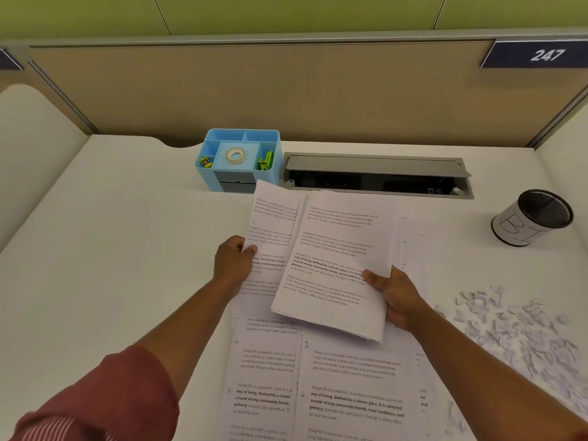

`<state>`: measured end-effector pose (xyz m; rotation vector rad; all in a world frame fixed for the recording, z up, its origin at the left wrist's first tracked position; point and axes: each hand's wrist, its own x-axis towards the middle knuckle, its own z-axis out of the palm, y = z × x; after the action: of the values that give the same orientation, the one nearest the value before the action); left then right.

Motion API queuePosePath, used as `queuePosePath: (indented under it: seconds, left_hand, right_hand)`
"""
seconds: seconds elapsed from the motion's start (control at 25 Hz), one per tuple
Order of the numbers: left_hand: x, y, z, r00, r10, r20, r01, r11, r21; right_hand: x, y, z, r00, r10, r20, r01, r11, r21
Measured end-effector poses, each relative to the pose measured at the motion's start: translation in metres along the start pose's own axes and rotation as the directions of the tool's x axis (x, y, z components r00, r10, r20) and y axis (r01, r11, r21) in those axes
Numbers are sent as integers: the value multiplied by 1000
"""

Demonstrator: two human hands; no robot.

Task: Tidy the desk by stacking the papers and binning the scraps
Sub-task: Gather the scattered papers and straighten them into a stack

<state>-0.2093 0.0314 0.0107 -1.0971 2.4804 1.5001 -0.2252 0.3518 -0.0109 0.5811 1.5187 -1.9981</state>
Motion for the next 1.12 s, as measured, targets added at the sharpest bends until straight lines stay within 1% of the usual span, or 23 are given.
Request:
queuePosePath:
  seconds: [0.12,0.36,0.48,0.6,0.72,0.8,0.92,1.04,1.12]
  left_hand:
    - [-4,2,-27,987,157,-16,-157,988,6]
    - [-17,12,-78,955,262,-139,-270,962,-38]
    - [-27,22,-99,927,327,-186,-327,944,28]
    - [-41,42,-127,884,402,-240,-383,916,122]
    - [-64,64,-155,852,457,-254,-436,890,135]
    - [-79,79,-172,850,461,-253,-452,887,95]
    - [-116,88,-186,870,443,-217,-469,879,-85]
    - [-124,67,-161,935,343,-87,-354,912,-207]
    - [-126,49,-139,963,268,-14,-264,939,-219]
  right_hand:
    - [-1,0,0,1000,1,-9,-1,1000,-3]
    - [-2,1,1,1000,-14,-17,14,1000,-3]
    - [-4,2,3,999,-18,-28,18,1000,-3]
    - [-5,2,5,998,-47,-49,47,999,3]
    - [-17,2,15,994,-91,-57,92,996,5]
    - [-26,-2,23,991,-123,-43,123,992,-5]
    - [-71,-13,29,986,-165,-6,165,986,-35]
    - [-97,-10,39,985,-165,48,168,982,-82]
    - [-107,-6,56,987,-137,88,142,989,-46]
